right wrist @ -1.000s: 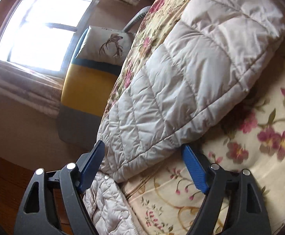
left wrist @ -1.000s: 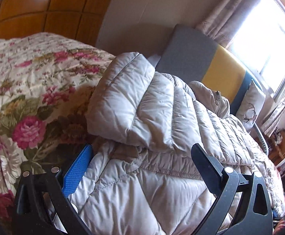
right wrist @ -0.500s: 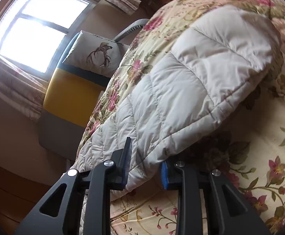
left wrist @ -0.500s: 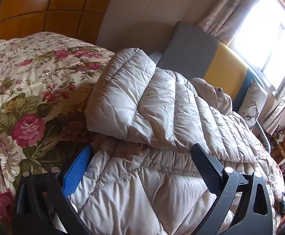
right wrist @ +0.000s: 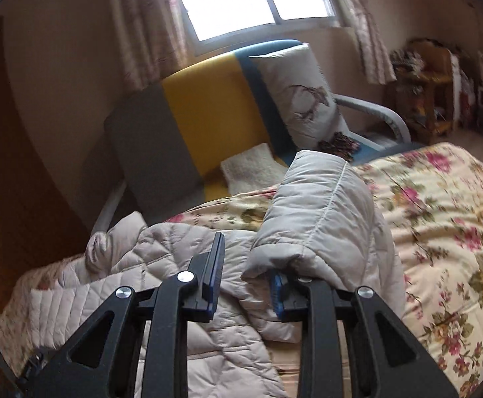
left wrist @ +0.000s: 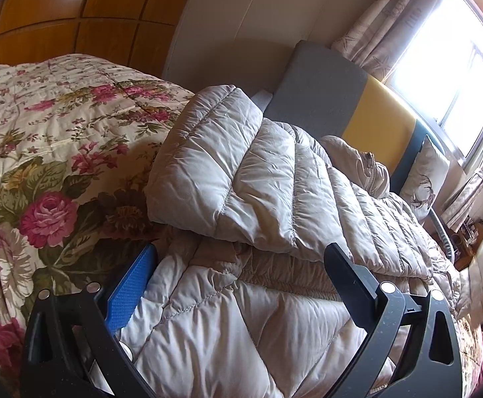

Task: Fold large clothes

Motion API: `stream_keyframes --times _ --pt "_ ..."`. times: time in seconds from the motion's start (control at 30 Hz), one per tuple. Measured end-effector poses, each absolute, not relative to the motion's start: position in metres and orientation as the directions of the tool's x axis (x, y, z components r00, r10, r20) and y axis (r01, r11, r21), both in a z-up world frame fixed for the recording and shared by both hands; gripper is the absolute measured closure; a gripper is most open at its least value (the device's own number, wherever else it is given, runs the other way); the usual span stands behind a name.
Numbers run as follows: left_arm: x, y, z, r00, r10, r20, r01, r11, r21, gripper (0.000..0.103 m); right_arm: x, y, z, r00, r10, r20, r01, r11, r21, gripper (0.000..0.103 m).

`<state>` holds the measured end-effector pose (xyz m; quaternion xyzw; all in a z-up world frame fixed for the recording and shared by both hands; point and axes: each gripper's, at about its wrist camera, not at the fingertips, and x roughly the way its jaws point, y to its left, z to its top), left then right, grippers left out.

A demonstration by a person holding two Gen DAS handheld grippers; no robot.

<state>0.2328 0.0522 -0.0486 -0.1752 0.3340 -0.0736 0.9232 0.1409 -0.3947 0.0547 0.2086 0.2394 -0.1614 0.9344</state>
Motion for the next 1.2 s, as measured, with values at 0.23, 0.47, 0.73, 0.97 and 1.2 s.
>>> stream_keyframes --times 0.23,0.47,0.73,0.97,1.2 --pt "0.234 0.055 -0.050 0.764 -0.265 -0.589 0.022 0.922 -0.387 0.004 0.215 -0.295 0.033 0.813 -0.077 -0.577 0.196 0.970 0.146 0.078" --pt "0.234 0.055 -0.050 0.763 -0.267 -0.589 0.020 0.920 -0.391 0.004 0.253 -0.231 -0.028 0.696 -0.019 -0.717 0.050 0.998 0.023 0.078" --pt "0.237 0.050 -0.046 0.741 -0.250 -0.623 0.007 0.931 -0.365 0.004 0.223 -0.274 -0.049 0.720 0.141 -0.680 0.083 0.955 0.286 0.010" --pt "0.208 0.017 0.006 0.772 -0.287 -0.568 0.137 0.946 -0.292 0.004 0.159 -0.326 -0.047 0.828 -0.024 -0.560 0.281 0.882 0.379 0.002" --pt "0.187 -0.120 0.036 0.768 -0.313 -0.558 0.468 0.870 0.156 0.004 0.123 -0.392 -0.096 0.767 -0.183 -0.615 0.589 0.581 0.561 0.002"
